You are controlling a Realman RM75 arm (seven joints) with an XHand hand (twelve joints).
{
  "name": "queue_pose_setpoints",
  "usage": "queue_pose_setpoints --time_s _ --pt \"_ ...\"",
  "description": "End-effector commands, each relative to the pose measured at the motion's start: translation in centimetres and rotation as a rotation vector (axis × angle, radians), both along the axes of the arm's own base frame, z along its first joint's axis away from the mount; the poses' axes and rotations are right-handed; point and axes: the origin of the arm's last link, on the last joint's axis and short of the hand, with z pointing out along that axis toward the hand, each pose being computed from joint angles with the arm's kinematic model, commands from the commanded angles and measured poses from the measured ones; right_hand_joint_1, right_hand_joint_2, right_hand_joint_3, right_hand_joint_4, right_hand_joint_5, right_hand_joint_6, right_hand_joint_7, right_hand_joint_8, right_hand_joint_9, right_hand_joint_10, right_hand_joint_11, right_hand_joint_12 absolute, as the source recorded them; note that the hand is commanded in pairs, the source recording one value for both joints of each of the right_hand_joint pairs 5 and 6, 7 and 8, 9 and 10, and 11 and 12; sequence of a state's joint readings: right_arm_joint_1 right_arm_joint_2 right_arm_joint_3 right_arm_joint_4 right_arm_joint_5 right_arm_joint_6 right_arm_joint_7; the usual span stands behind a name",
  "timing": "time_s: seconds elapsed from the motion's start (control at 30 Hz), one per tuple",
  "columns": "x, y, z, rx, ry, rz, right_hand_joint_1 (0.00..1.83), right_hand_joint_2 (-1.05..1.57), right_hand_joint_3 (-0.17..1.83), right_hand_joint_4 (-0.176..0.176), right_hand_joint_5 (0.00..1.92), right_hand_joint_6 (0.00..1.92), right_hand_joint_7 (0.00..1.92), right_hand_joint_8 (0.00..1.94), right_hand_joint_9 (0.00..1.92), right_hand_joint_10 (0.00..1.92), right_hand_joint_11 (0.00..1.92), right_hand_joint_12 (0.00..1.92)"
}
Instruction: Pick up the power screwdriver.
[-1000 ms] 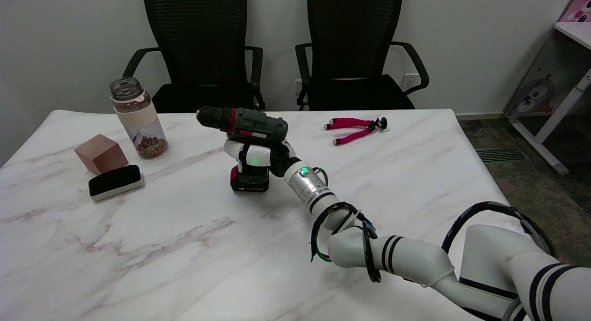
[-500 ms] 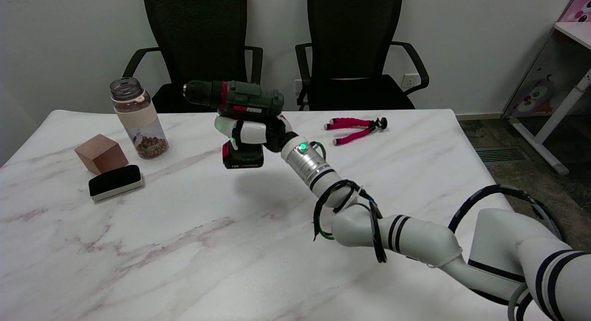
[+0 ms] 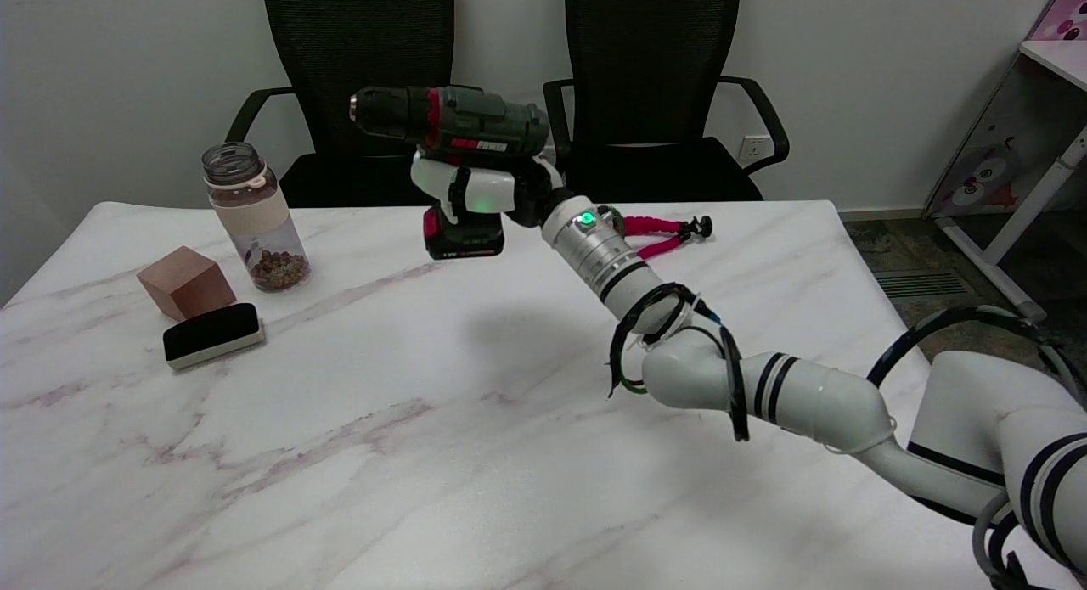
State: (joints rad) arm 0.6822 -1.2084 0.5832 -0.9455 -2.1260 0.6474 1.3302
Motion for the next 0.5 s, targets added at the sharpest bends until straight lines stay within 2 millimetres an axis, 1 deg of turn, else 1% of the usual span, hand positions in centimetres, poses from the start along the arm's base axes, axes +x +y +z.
queue_pose_setpoints --time_s 0.03,0.27,0.4,0.5 --pt "3.2 0.2 2.9 -0.002 0.032 0.068 0.88 0.94 0.92 0.176 1.74 1.74 1.74 1.74 1.83 1.83 1.60 1.60" --pt "3.0 0.3 3.9 -0.015 0.045 0.071 0.88 0.96 0.93 0.176 1.73 1.73 1.73 1.73 1.83 1.83 1.60 1.60" --pt "2.4 0.8 5.3 -0.038 0.047 0.058 0.88 0.96 0.93 0.176 1.73 1.73 1.73 1.73 1.83 1.83 1.60 1.60" --pt "2.5 1.4 6.5 -0.050 0.060 0.063 0.88 0.96 0.93 0.176 1.73 1.73 1.73 1.73 1.83 1.83 1.60 1.60"
